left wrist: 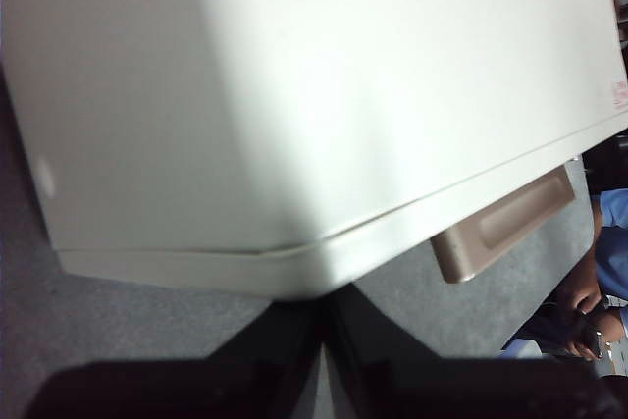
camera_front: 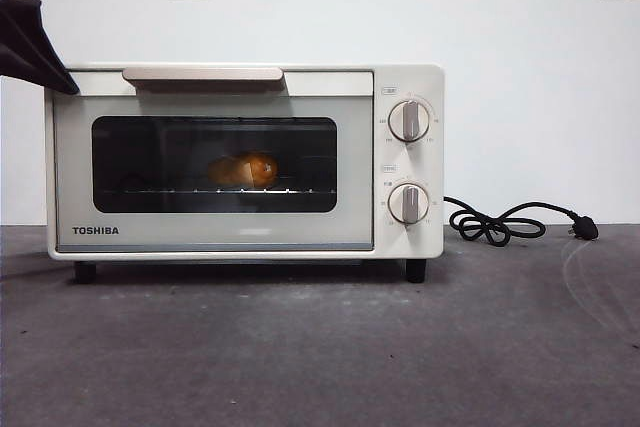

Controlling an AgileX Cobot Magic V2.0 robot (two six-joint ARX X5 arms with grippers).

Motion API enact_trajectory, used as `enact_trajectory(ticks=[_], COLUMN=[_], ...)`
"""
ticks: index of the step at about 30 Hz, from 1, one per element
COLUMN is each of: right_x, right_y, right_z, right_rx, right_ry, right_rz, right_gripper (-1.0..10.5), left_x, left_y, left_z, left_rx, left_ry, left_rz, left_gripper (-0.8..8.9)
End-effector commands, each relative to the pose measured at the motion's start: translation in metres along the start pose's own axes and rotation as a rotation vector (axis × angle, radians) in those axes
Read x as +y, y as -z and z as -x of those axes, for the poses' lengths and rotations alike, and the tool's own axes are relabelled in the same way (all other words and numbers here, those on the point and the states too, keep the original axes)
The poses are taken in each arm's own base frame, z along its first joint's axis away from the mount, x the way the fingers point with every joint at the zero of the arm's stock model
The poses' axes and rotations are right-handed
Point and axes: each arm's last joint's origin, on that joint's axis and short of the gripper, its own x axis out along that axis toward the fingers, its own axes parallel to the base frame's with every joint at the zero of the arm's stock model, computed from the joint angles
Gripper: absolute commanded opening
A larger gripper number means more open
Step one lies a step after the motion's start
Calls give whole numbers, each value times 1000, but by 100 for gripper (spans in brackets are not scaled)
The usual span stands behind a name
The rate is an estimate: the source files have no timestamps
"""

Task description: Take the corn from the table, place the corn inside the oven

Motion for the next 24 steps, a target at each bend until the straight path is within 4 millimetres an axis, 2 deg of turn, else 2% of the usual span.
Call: enact_trajectory(ticks=[1,6,11,15,19,24], right_x=[-1,-1,-2,-2,-2,-2], right_y=[-1,-1,-2,-3,-3,-4], right_z=[-1,-2,-2,-2,-2,-1], right_rx=[1,-3,-12,-22,-21,-29], right_ry=[-3,-2,9,14,15,18], right_rz=[-8,-7,-1,4,7,11], right_gripper=[-9,-9,-8,-8,-8,-8], left_x=[-1,-16,-51,-88,-128,-156], left_y=[-3,5,17,33,64,104], left_z=[1,1,14,38,70,98], left_rx=[-10,39,22,-43,-128,-184], left_ry=[-13,4,23,35,8,-145], left_rz=[-41,-99,-214,-330,-453,-523], left_gripper=[-8,-8,-8,-8,-8,-8])
